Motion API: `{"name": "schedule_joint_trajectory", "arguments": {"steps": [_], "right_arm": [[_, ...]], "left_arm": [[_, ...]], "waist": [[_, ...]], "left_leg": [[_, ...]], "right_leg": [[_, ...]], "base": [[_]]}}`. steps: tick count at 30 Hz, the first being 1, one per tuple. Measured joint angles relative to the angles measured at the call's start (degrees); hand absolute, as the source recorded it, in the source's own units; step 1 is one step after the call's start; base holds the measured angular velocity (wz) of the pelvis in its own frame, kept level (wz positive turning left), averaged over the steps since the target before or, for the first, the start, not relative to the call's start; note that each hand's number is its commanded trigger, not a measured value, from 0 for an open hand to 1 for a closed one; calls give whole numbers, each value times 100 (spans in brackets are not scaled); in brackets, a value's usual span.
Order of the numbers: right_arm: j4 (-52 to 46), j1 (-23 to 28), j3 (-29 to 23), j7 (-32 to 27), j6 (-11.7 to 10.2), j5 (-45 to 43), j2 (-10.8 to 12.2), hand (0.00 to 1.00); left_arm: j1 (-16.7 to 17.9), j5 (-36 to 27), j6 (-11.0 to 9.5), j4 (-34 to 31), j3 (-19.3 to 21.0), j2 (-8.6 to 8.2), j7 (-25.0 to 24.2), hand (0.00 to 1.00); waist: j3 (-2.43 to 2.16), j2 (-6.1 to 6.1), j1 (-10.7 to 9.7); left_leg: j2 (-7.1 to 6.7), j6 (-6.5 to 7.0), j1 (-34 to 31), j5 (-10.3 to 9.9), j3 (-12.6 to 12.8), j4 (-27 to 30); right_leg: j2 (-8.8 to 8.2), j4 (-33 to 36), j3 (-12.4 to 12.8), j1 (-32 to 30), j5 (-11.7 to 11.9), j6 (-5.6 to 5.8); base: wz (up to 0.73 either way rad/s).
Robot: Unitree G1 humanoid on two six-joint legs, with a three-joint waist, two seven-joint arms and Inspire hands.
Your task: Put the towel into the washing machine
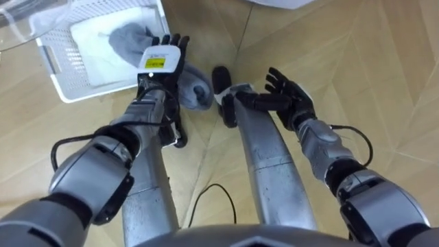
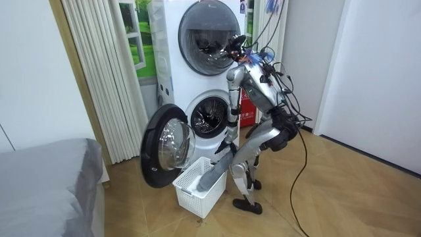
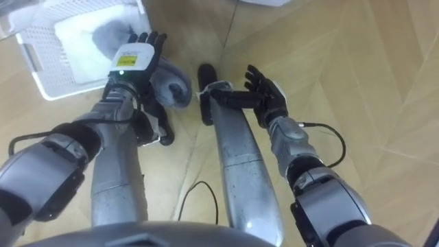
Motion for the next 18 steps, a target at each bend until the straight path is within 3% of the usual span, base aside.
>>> {"name": "schedule_joint_trajectory", "arguments": {"steps": [1, 2, 11, 18], "right_arm": [[-20, 1, 36, 0, 0, 4, 0, 0], [-29, 1, 39, 0, 0, 4, -1, 0], [-132, -97, 201, 61, 8, -7, -4, 0], [-91, -207, 261, 63, 83, -8, -1, 0]], "left_arm": [[-1, -4, -3, 6, -4, 4, 30, 89], [1, -5, -5, 10, -11, 7, 61, 100], [-76, -89, -102, 87, -379, 135, 7, 100], [-323, -199, -72, 154, -515, 271, -400, 100]], "waist": [[2, -4, -4], [3, -6, -7], [37, -78, -158], [49, -122, -251]], "left_leg": [[10, 2, -16, -15, 3, 5], [20, 7, -23, -29, 4, 12], [60, -6, -123, -147, -2, 27], [59, 44, -120, -209, 2, -5]], "right_leg": [[5, -1, 2, -16, 0, 5], [10, -1, 2, -23, -3, 7], [36, 4, -15, -137, -21, -33], [-5, -23, -47, -137, -81, -20]], "base": [[-4], [-7], [-3], [-2]]}}
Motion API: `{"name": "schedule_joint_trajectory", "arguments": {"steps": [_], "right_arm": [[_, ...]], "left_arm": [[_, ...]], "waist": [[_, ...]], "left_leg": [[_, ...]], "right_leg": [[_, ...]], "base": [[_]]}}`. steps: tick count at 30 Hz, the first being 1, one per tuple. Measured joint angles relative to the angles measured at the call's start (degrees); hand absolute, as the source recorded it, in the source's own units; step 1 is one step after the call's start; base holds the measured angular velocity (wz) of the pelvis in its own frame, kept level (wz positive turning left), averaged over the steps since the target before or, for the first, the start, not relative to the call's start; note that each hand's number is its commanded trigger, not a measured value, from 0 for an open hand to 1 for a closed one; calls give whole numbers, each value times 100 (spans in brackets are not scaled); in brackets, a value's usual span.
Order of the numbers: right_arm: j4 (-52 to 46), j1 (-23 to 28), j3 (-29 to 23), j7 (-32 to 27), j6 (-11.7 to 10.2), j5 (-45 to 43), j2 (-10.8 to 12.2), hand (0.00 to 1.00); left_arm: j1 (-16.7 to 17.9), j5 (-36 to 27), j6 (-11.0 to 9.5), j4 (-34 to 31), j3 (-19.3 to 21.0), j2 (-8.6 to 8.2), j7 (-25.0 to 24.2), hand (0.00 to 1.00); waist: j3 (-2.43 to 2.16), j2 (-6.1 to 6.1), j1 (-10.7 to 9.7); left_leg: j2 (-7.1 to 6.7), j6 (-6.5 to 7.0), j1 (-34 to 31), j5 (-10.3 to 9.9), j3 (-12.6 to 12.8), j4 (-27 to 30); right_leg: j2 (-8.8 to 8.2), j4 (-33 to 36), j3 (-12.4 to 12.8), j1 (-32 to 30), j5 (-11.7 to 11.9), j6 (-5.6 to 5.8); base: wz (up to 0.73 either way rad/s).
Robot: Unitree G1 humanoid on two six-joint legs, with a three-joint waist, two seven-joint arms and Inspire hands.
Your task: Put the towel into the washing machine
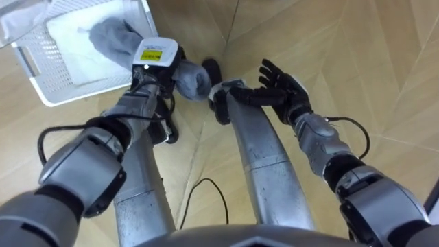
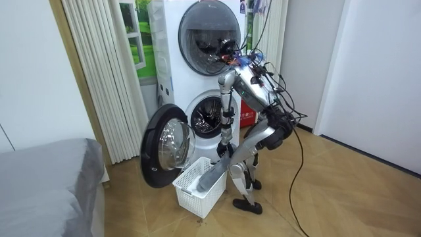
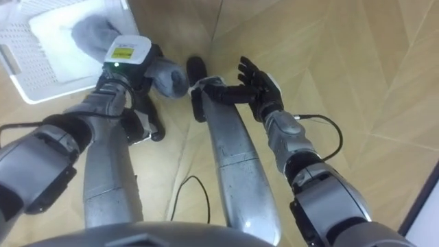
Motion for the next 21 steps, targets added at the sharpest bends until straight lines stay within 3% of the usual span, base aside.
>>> {"name": "schedule_joint_trajectory", "arguments": {"steps": [8, 14, 21], "right_arm": [[177, -122, 28, -103, 83, -24, 46, 0], [548, -127, 117, -319, 228, -45, 109, 0], [1063, -99, 117, -465, 369, -342, 138, 0]], "left_arm": [[-56, -590, 5, 34, -409, 16, -617, 100], [85, -1039, -33, 27, -476, -75, -1040, 100], [399, -953, -170, 17, -423, -183, -829, 100]], "waist": [[-16, -133, -27], [-20, -154, -2], [-26, -135, 402]], "left_leg": [[-53, 24, 85, -10, 29, -125], [-104, 30, 710, 43, 8, -494], [-185, 31, 1676, 143, 80, -1145]], "right_leg": [[-21, -72, 46, 53, -23, 39], [-111, -400, -48, 688, -37, 49], [-168, -928, -100, 1615, 4, 75]], "base": [[0], [4], [-1]]}}
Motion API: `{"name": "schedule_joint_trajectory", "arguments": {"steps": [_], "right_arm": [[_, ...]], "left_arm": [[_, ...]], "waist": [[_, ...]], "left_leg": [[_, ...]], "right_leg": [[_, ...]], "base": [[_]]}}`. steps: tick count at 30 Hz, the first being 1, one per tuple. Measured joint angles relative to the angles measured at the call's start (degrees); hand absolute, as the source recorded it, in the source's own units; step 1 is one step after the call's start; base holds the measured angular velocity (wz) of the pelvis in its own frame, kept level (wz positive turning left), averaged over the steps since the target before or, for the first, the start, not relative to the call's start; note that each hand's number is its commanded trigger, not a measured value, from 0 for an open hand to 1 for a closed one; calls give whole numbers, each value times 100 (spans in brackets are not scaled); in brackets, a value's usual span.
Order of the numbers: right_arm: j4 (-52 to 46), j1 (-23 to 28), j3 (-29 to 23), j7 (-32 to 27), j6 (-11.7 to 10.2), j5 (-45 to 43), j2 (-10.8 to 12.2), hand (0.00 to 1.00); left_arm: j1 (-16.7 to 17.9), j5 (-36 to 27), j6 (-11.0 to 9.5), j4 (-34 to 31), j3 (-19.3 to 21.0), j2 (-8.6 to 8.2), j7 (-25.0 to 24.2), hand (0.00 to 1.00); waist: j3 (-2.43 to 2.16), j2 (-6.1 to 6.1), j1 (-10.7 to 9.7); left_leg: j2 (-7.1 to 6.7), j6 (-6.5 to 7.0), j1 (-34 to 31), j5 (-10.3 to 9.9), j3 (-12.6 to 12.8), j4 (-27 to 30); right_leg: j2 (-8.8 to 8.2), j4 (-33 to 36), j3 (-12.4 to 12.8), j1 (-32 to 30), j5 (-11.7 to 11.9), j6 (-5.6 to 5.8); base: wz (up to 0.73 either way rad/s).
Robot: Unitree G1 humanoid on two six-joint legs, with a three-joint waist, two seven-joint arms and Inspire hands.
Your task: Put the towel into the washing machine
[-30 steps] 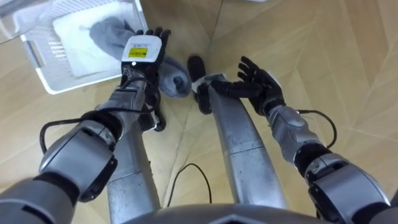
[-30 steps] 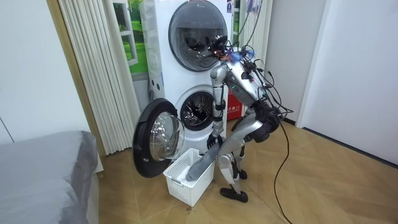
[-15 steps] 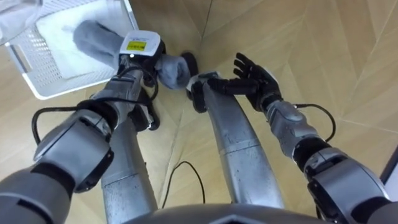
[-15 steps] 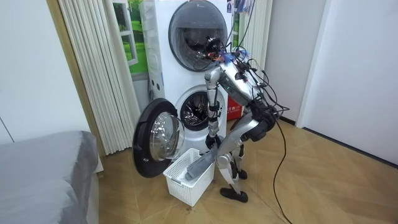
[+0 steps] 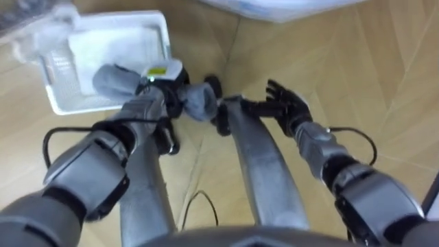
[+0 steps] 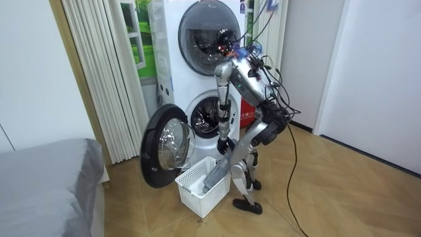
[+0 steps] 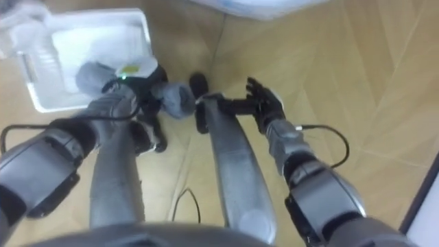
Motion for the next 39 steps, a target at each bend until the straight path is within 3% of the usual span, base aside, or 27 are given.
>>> {"name": "schedule_joint_trajectory", "arguments": {"steps": [5, 7, 9, 12, 16, 22, 29, 33, 35, 36, 37, 39], "right_arm": [[29, -5, -4, -51, 67, -147, -82, 0], [-9, -14, -5, -92, 66, -268, -203, 0], [-23, -28, -12, -152, 67, -364, -261, 0], [-45, -85, -23, -308, 64, -586, -318, 0], [-315, -100, -20, -481, 43, -695, -266, 0], [-993, -117, -128, -693, -62, -933, -204, 0], [-1617, -124, -130, -757, -134, -1192, -198, 0], [-1675, -113, -133, -669, -127, -1595, -200, 0], [-1777, -112, -133, -578, -126, -1690, -200, 0], [-1800, -114, -133, -501, -128, -1722, -200, 0], [-1797, -113, -128, -446, -128, -1725, -204, 0], [-1788, -103, -121, -405, -129, -1721, -201, 0]], "left_arm": [[8, -8, -48, -75, 316, 21, 499, 100], [11, -5, -158, -152, 543, 58, 854, 100], [32, -27, -225, -237, 594, 82, 1191, 100], [36, -57, -291, -383, 670, 83, 1733, 100], [25, -183, -544, -428, 1078, 39, 2417, 100], [123, -1112, -753, -914, 1204, -97, 2857, 100], [321, -2641, -920, -1773, 1199, -224, 2626, 100], [463, -3700, -957, -2287, 1227, -219, 1951, 100], [467, -4219, -957, -2339, 1231, -247, 1596, 100], [479, -4450, -956, -2340, 1236, -253, 1361, 100], [493, -4658, -956, -2343, 1233, -258, 1132, 100], [533, -4883, -956, -2363, 1230, -306, 844, 100]], "waist": [[3, 37, 278], [7, 161, 390], [8, 172, 470], [9, 202, 473], [10, 208, 524], [8, 205, 678], [-11, 205, 781], [-37, 199, 867], [-73, 194, 907], [-137, 183, 937], [-165, 174, 958], [-180, 160, 978]], "left_leg": [[-14, -1, 428, 46, -2, -191], [-32, 11, 574, 55, -63, -225], [-105, 19, 715, 90, -65, -295], [-225, 57, 896, 209, -96, -461], [-243, 37, 1036, 331, -171, -619], [-246, -16, 1038, 407, -224, -746], [-220, -26, 1041, 418, -220, -783], [-225, -22, 1043, 422, -222, -783], [-227, -21, 1043, 423, -223, -767], [-227, -21, 1048, 424, -222, -764], [-222, -23, 1109, 429, -221, -765], [-214, -23, 1241, 429, -226, -779]], "right_leg": [[-41, -115, -46, 406, -4, 2], [-84, -187, -151, 611, -4, 3], [-153, -187, -182, 731, -18, 6], [-368, -189, -337, 908, -55, 11], [-441, -391, -544, 1125, 7, -34], [-433, -474, -603, 1139, 34, -70], [-410, -511, -627, 1167, 33, -72], [-426, -504, -641, 1172, 33, -71], [-430, -490, -642, 1172, 34, -72], [-433, -485, -642, 1176, 36, -74], [-430, -493, -644, 1242, 39, -75], [-427, -559, -664, 1390, 38, -75]], "base": [[2], [10], [19], [29], [15], [5], [1], [2], [0], [0], [0], [0]]}}
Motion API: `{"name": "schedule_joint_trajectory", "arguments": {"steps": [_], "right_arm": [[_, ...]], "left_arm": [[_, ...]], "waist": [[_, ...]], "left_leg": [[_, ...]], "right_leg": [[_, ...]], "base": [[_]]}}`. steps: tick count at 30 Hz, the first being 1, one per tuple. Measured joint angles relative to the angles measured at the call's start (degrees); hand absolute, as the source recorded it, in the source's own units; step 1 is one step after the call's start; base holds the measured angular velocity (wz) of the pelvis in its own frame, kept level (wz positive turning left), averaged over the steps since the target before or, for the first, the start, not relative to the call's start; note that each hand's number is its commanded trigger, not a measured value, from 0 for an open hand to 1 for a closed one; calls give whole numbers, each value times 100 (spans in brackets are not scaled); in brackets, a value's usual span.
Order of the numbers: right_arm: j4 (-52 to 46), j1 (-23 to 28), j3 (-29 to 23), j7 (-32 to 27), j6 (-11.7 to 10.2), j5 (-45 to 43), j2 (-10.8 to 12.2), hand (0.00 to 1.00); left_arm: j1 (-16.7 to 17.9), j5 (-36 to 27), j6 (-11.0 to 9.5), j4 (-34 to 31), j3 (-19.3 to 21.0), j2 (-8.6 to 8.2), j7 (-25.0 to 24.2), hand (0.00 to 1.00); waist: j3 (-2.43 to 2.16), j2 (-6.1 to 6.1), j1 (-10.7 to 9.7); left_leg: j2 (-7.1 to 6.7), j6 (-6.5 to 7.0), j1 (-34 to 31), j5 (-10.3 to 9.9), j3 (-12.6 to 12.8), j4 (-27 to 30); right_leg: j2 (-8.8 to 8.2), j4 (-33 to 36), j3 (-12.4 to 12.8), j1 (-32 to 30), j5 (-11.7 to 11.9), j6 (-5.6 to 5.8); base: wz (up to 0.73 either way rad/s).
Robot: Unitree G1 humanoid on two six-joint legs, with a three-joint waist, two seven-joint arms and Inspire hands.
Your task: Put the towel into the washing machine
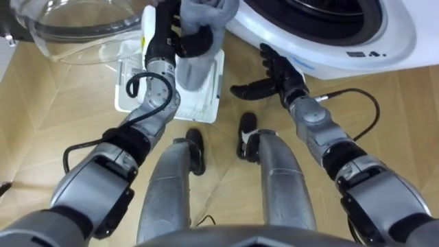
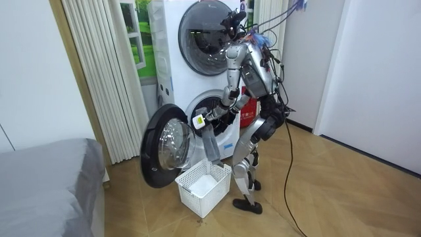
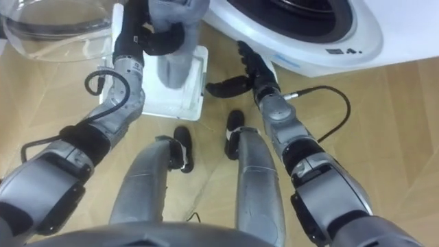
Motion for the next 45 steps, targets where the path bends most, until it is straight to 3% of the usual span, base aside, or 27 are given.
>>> {"name": "schedule_joint_trajectory", "arguments": {"steps": [8, 19, 24, 30, 36, 43, 44, 45], "right_arm": [[16, 64, -12, 120, -24, 48, -14, 0], [96, 162, -128, 279, -71, 14, -25, 0], [-9, 382, -219, 316, -60, -279, -64, 0], [-7, 340, -238, 370, 125, -311, -106, 0], [-10, 320, -230, 443, 388, -265, -279, 0], [-11, 326, -243, 514, 620, -360, -296, 0], [-11, 326, -241, 525, 640, -364, -296, 52], [-12, 322, -241, 536, 691, -380, -297, 75]], "left_arm": [[7, -254, -2, -542, 140, 109, -835, 100], [162, -2555, 67, -954, 82, 207, -2454, 100], [191, -3420, 381, -958, 55, 271, -3121, 100], [203, -4275, 771, -948, -244, 297, -3608, 100], [404, -4489, 1116, -918, -455, 384, -4153, 100], [442, -4484, 1434, -684, -489, 427, -4685, 100], [440, -4484, 1449, -663, -491, 436, -4709, 100], [438, -4484, 1475, -603, -493, 454, -4791, 100]], "waist": [[-14, -11, -12], [-14, -10, -16], [-20, 0, -30], [-71, 82, -29], [-86, 138, -13], [-78, 194, -13], [-76, 201, -8], [-76, 215, -3]], "left_leg": [[10, 32, 48, 62, -15, -13], [40, 34, 2, 132, -32, -141], [54, 33, -10, 131, -35, -188], [21, 17, 5, 151, -71, -235], [1, 5, 77, 191, -75, -291], [4, -42, 84, 273, -81, -406], [7, -46, 84, 275, -83, -411], [8, -55, 85, 280, -83, -430]], "right_leg": [[13, -121, -22, 109, 141, 9], [82, -334, -44, 125, 267, 19], [96, -438, -67, 125, 271, 16], [76, -409, -86, 135, 277, 9], [63, -413, -85, 185, 274, 8], [89, -526, -91, 179, 313, -39], [92, -528, -94, 179, 313, -40], [95, -527, -95, 173, 309, -46]], "base": [[0], [-2], [0], [2], [2], [0], [0], [0]]}}
